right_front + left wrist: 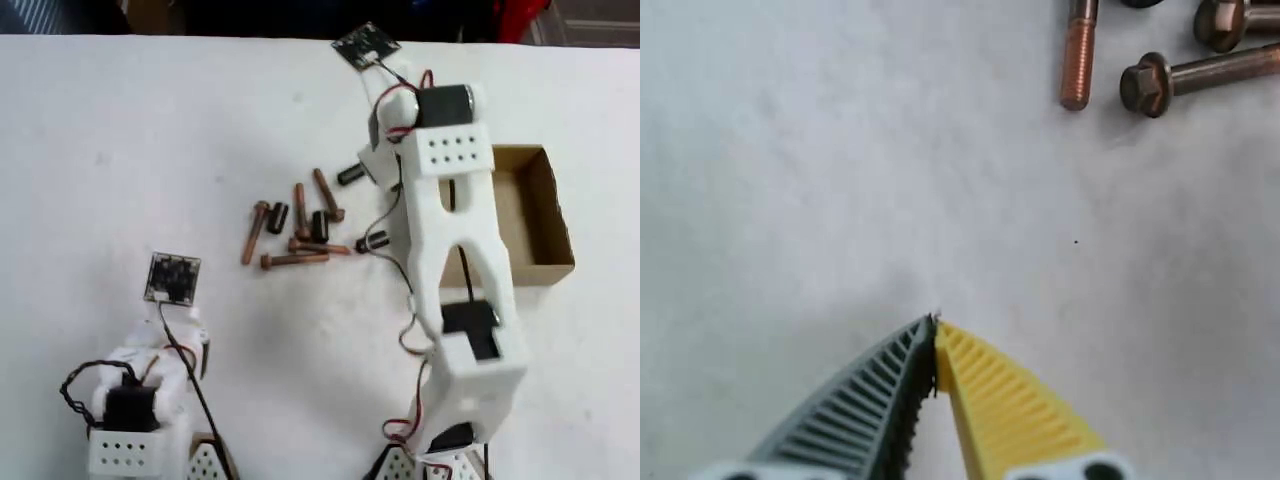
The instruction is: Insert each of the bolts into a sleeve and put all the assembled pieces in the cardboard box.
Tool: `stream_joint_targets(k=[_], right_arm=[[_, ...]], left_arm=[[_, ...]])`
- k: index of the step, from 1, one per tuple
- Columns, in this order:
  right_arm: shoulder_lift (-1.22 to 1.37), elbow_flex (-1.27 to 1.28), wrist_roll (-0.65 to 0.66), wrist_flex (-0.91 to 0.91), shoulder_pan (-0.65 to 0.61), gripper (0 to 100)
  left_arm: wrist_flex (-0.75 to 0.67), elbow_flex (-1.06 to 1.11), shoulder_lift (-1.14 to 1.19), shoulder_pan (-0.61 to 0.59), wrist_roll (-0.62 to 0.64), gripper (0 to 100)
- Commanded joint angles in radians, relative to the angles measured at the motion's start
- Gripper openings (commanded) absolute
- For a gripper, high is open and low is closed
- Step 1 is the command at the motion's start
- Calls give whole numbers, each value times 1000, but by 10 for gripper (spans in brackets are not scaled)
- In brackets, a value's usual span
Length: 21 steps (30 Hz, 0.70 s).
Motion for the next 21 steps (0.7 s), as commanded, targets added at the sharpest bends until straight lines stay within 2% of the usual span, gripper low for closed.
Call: stream_joint_targets(k=[1,11,21], right_arm=[[-186,103,-9,28,-21,16],[-750,514,-9,-1,-147,16],[-1181,1049,-9,-236,-173,16]], left_arm=[[14,0,1,8,5,23],[14,0,1,8,5,23],[14,0,1,8,5,23]])
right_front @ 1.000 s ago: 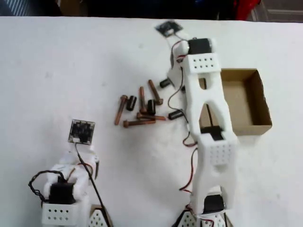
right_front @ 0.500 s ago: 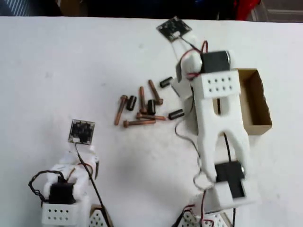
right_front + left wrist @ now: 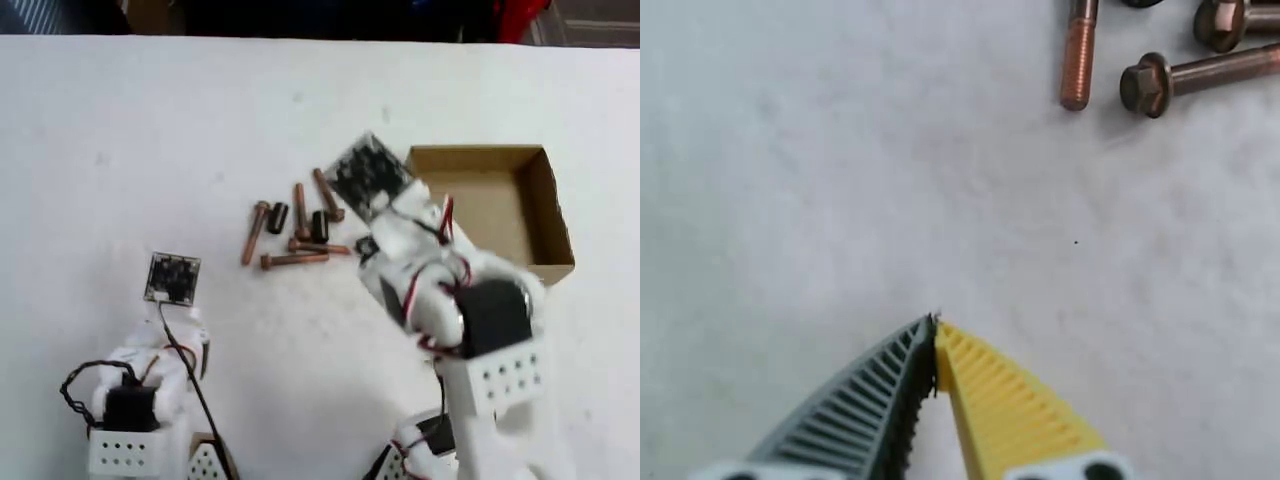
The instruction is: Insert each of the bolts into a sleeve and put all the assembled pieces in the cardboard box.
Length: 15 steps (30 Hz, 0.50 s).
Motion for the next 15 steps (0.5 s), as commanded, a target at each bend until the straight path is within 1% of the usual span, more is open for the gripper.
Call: stream_joint_targets(k=[1,15], right_arm=[[-131,149,-9,-93,-8,16],[-490,628,-8,-292,-7,16]], left_arm=[[14,0,1,8,5,23],[14,0,1,8,5,23]])
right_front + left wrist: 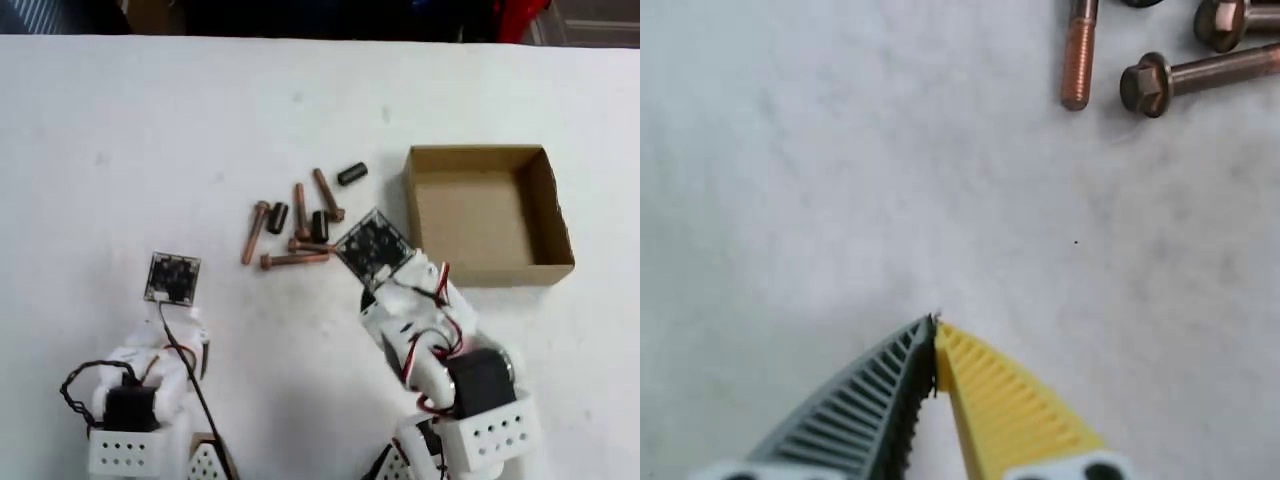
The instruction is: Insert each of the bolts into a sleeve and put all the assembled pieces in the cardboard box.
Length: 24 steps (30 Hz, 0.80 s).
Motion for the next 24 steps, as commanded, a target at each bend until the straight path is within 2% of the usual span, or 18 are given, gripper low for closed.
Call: stream_joint_targets(k=[1,15,24], right_arm=[[-96,75,-9,-56,-8,16],[-414,399,-11,-182,-13,16],[-481,523,-11,-278,-15,16]], left_arm=[[14,0,1,8,5,23],[14,0,1,12,5,23],[-29,2,-1,5,5,23]])
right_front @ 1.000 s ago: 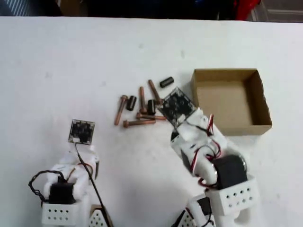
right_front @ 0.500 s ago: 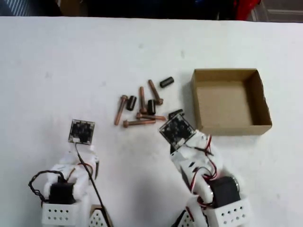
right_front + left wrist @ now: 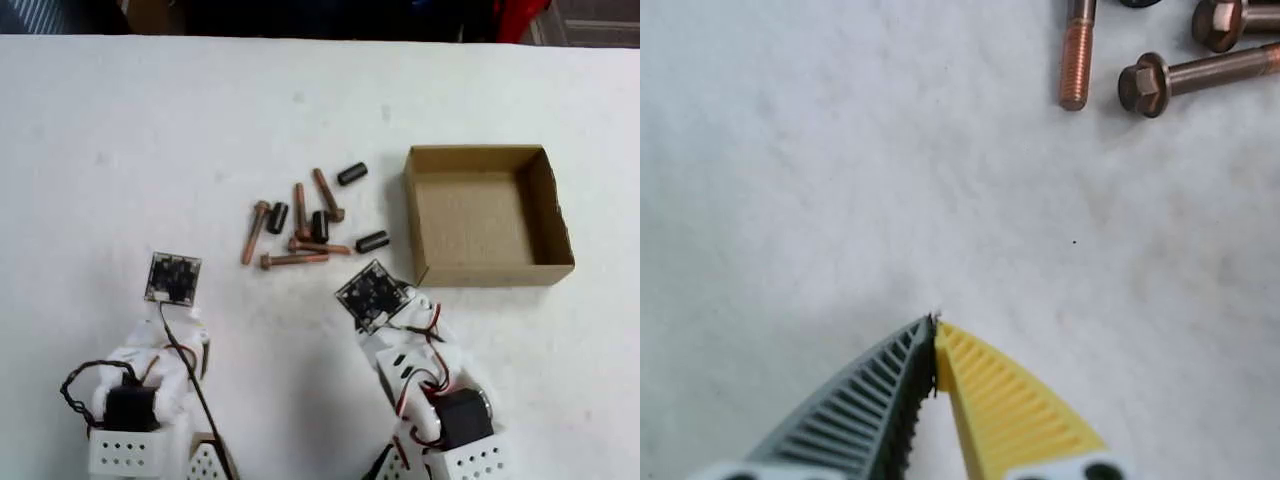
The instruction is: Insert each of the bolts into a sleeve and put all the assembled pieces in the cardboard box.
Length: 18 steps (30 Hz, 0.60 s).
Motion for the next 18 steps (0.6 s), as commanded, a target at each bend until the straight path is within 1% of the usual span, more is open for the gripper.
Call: stream_joint_targets(k=[1,3,8,12,16,18], right_arm=[[-16,20,-11,-65,-10,16],[-16,49,-11,-91,-10,16],[-16,91,-11,-147,-7,16],[-16,114,-12,-151,-8,17],[-16,138,-15,-153,-10,17],[-16,140,-89,-153,-7,18]], left_arm=[[-31,2,-1,-1,3,23],[-34,2,-1,-28,3,23],[-149,0,-1,-77,3,24],[-186,-6,-1,-104,-6,24],[-158,-81,1,-120,-95,24],[-123,-150,2,-145,-123,24]])
